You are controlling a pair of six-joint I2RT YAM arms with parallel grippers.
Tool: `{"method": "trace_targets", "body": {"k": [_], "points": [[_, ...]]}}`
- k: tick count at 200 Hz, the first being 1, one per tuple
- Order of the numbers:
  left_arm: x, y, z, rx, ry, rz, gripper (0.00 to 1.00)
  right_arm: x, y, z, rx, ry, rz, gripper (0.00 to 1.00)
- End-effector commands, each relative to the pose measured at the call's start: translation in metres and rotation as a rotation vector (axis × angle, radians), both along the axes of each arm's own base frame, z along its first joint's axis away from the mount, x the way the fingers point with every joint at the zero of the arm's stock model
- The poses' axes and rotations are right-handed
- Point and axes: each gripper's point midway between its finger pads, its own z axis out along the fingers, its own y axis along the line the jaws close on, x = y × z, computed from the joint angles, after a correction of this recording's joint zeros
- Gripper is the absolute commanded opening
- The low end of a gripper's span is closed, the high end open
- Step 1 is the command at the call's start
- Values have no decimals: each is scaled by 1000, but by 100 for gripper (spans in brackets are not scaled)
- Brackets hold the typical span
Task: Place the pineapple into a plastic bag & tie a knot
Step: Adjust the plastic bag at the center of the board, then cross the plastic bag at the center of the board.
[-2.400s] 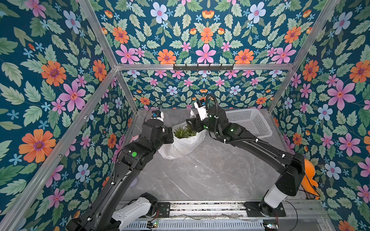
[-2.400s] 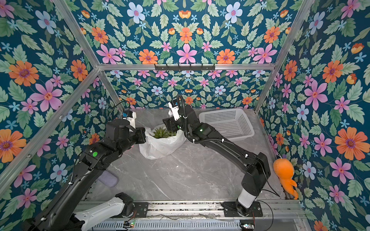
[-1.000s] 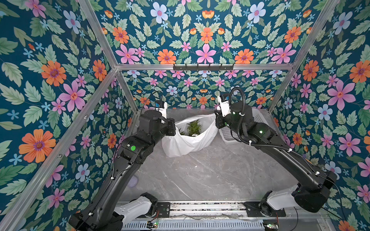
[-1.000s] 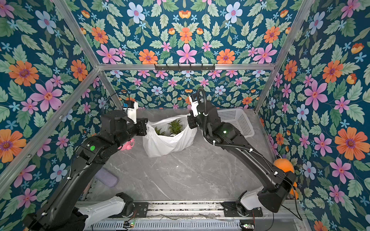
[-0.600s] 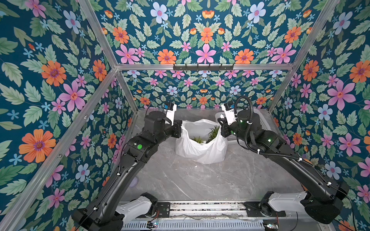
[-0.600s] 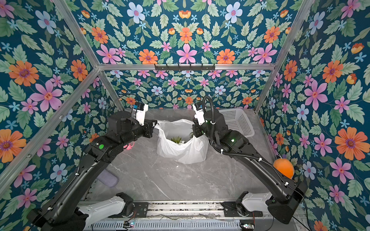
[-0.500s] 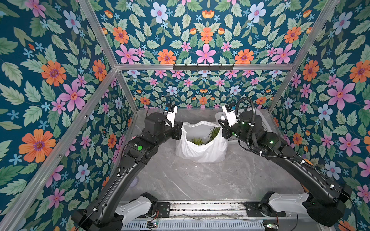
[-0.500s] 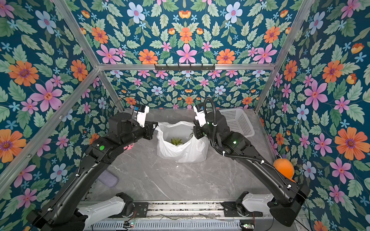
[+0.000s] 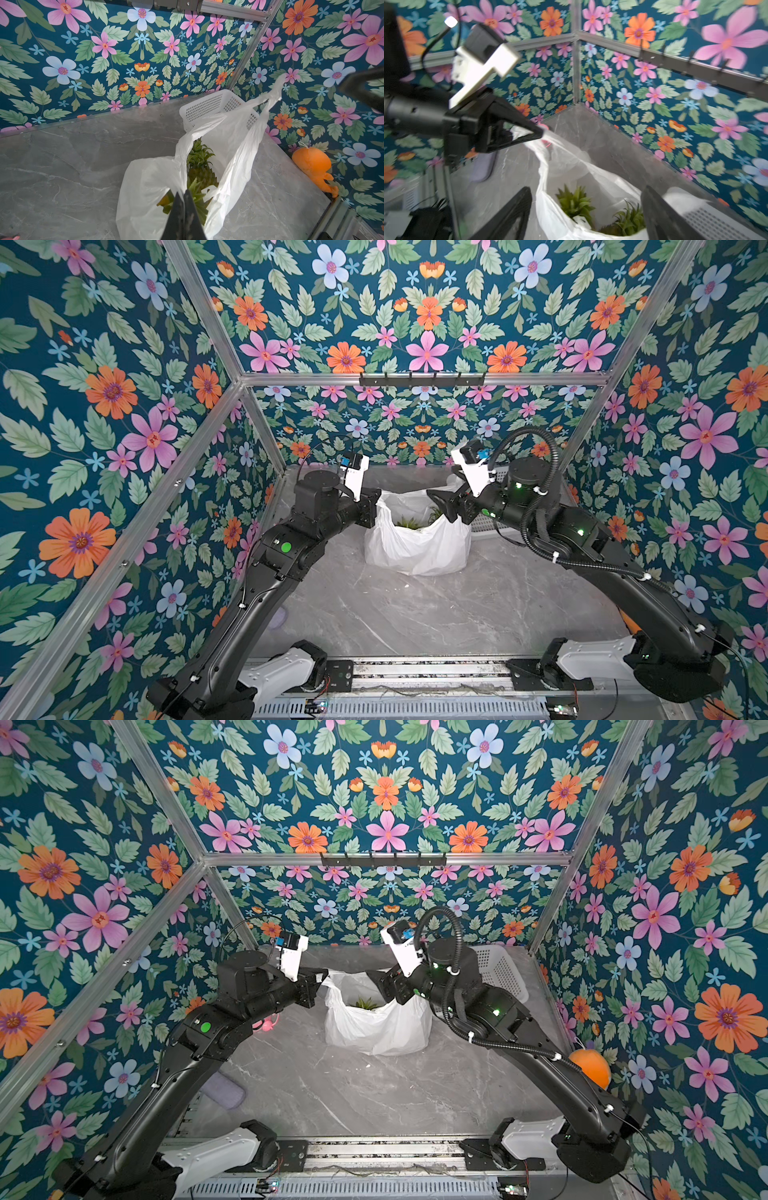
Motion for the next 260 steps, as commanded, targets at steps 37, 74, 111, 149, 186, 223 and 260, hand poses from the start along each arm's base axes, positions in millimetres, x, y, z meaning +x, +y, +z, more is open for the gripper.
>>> {"method": "trace_targets", "body": {"k": [37,74,111,149,186,223,260], "points": [[3,0,2,2,-20,6,0,13,79,-56,-87,-18,281,84],[3,-1,1,7,-16,-5,0,25,106,-63,-59,-88,354,85],[1,-1,2,10,-19,-11,0,45,120,-78,-21,-95,396,83],[1,-2,1,12,-17,-15,0,57,129,-81,21,-101,429,72],[2,-4,-1,13,-12,-19,0,64,139,-76,73,-120,436,50],[0,9,6,13,-33,28,11,65,139,-75,112,-102,424,0],[-23,27,24,-55,-145,28,73,66,126,-68,155,-68,378,0]]}}
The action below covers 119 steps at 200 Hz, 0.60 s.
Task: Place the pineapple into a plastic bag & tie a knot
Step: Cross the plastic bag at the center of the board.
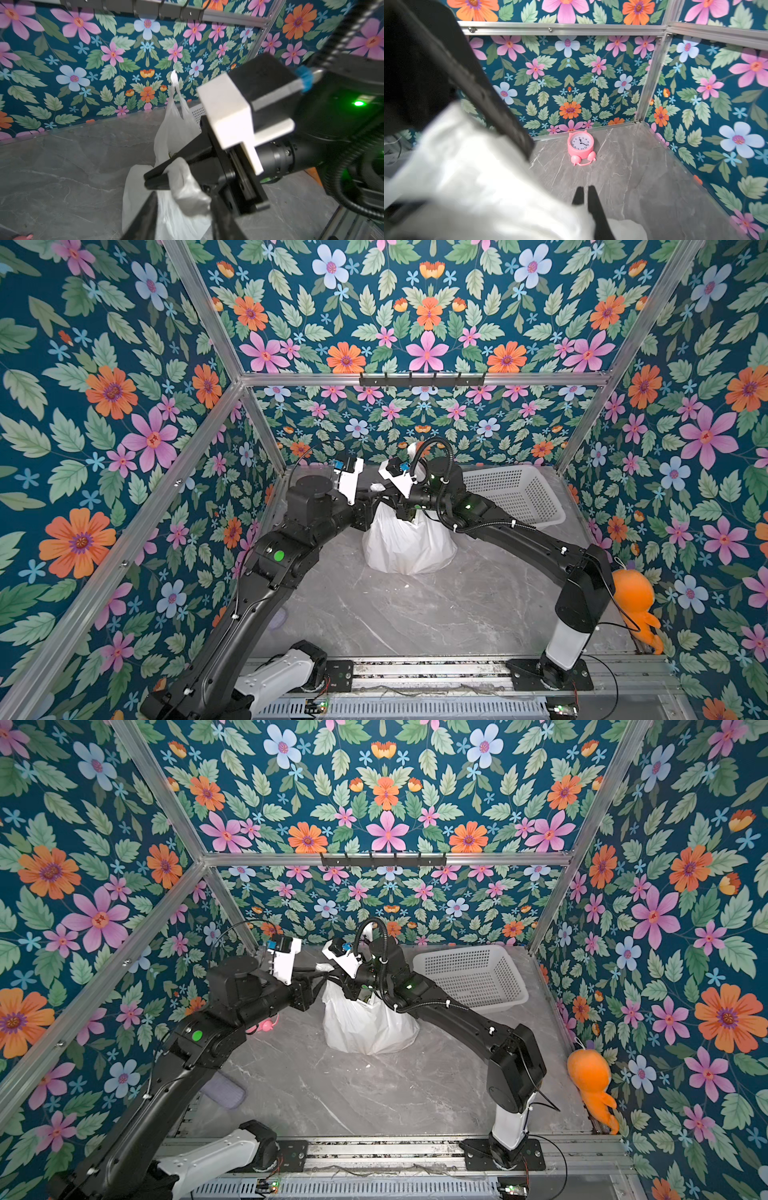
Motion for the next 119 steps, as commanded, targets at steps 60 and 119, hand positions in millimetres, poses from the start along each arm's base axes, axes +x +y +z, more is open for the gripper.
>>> {"method": "trace_targets", "body": {"k": [60,119], "points": [[-17,-1,-27,-115,-237,-80,94,-7,-17,39,119,186,-11,0],[-6,-15,-20,-295,-448,-184,94,-10,-20,50,183,423,-29,0]]}}
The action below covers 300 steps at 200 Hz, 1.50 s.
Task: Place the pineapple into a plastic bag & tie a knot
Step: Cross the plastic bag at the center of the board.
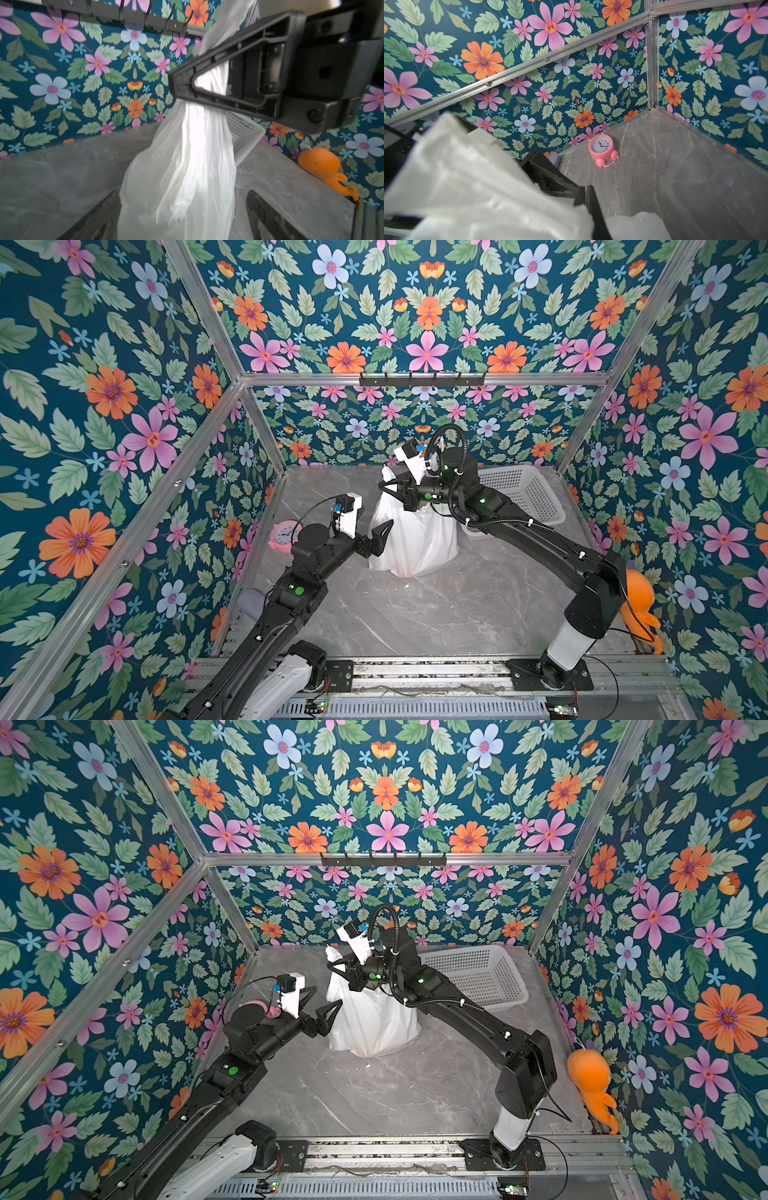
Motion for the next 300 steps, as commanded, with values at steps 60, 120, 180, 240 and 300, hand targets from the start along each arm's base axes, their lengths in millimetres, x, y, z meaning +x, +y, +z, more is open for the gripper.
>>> {"method": "trace_targets", "body": {"k": [60,120,180,240,300], "points": [[10,-29,47,-193,-212,-211,93,-4,-3,13,108,192,-26,0],[21,-56,37,-140,-227,-347,65,-4,-3,12,114,216,-29,0],[24,-63,36,-114,-270,-379,24,0,-6,20,147,257,-71,0],[38,-58,39,-99,-265,-309,41,-6,-8,24,151,283,-62,0],[48,-63,38,-116,-266,-313,5,-1,-15,15,109,269,-136,0]]}}
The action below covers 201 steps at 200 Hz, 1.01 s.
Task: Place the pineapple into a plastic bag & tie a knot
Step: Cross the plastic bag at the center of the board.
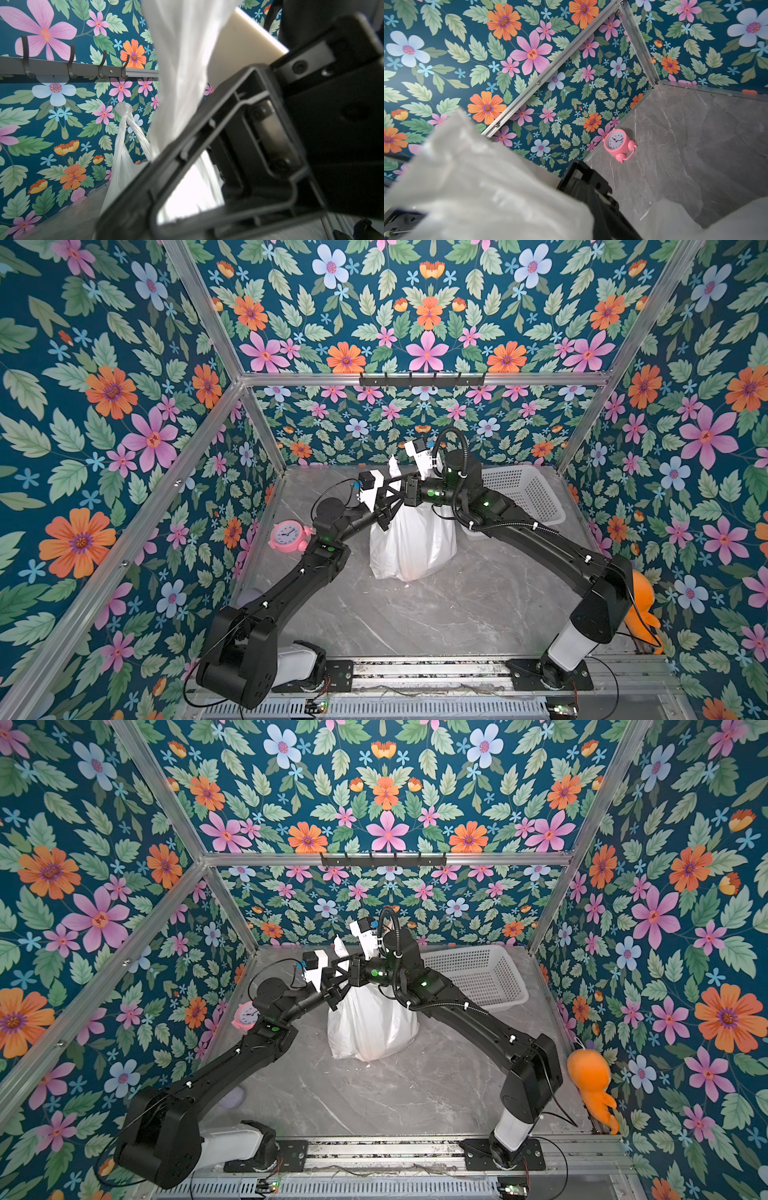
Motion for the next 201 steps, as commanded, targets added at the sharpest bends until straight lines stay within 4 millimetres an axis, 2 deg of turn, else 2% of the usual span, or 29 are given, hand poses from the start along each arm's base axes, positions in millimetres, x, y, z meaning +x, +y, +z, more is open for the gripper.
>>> {"method": "trace_targets", "body": {"k": [1,6,31,41,54,59,76,91,112,115,118,125,147,168,201], "points": [[0,4,10,-28,-40,17,5,-7,-9,19,7,-54,-24,0],[-1,4,10,-24,-44,18,1,-6,-14,23,-2,-66,-50,4],[-7,4,6,15,-51,11,0,5,-44,30,-81,-124,-189,55],[-9,4,6,27,-56,7,0,12,-62,35,-108,-138,-256,66],[-10,4,6,40,-59,4,0,21,-85,38,-130,-126,-309,74],[-11,4,6,43,-61,2,0,27,-95,36,-141,-113,-334,80],[-12,3,6,50,-62,-5,0,47,-123,24,-184,-60,-402,83],[-13,3,6,51,-59,-5,0,66,-140,10,-227,-22,-441,83],[-12,3,5,52,-55,-6,0,92,-151,-2,-304,-2,-476,82],[-12,3,4,52,-55,-5,0,95,-154,1,-307,-8,-489,82],[-11,3,5,51,-56,-5,0,105,-152,-12,-329,12,-495,82],[-11,2,4,52,-53,-7,0,116,-155,-19,-336,28,-506,82],[-11,3,5,51,-51,-8,0,143,-147,-28,-353,45,-496,81],[-12,3,5,49,-46,-12,0,165,-132,-42,-372,56,-458,78],[-14,3,5,48,-44,-16,0,181,-110,-50,-344,44,-380,73]]}}
